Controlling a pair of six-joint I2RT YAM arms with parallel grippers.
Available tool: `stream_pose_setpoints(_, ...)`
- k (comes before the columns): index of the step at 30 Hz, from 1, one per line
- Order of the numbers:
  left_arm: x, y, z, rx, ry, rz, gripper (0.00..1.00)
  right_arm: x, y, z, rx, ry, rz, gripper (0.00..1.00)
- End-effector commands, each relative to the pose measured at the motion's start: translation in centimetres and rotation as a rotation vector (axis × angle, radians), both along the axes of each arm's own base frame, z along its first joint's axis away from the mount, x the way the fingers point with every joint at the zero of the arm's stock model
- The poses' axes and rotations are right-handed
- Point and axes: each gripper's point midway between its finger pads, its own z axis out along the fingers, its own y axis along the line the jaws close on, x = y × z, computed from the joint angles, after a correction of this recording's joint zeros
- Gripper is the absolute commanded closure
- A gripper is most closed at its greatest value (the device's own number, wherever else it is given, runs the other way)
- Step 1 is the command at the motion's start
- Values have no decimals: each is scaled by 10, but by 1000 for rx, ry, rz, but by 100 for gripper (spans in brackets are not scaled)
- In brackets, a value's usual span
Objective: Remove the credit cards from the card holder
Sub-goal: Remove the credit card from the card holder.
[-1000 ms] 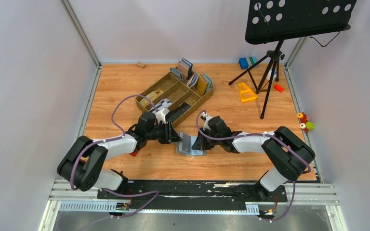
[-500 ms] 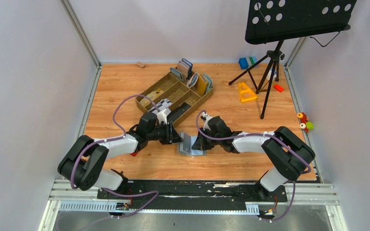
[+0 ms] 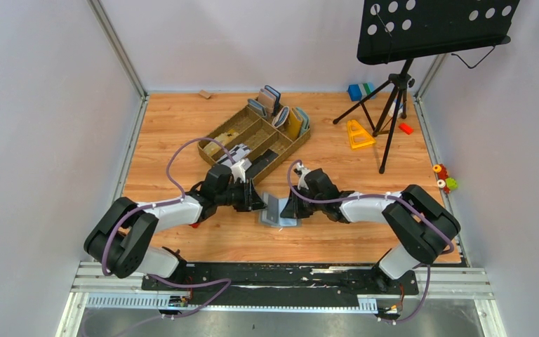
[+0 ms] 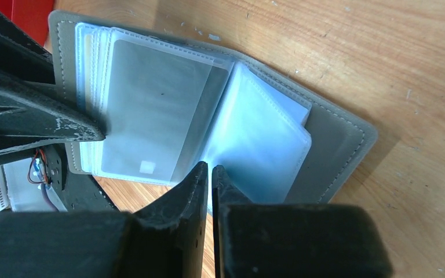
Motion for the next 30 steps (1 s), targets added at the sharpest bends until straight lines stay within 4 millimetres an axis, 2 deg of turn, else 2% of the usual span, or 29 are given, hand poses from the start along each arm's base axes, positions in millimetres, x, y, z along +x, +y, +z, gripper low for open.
stream_pose_setpoints(1,7,-4,15,-8,-63,-14,73,-1,0,10,29,3,6,89)
stream_pose_setpoints(5,5,-3,20,-12,-79,-22,73,2,6,24,65,-10,15,77)
stream_pose_setpoints(11,1,0,21,-11,-109,-40,73,6,5,37,84,-50,-3,69)
stream_pose_setpoints(20,-5,2,26,-31,-151,-61,74,9,0,36,112,-68,-42,48)
stream_pose_setpoints(22,-6,3,26,-29,-153,-63,75,9,-2,35,128,-52,-54,47)
stream_pose_setpoints(26,-7,3,26,-28,-157,-60,76,8,-9,28,138,-22,-80,53)
stream_pose_setpoints(30,-6,2,28,-41,-164,-61,76,4,-13,22,132,-4,-76,48)
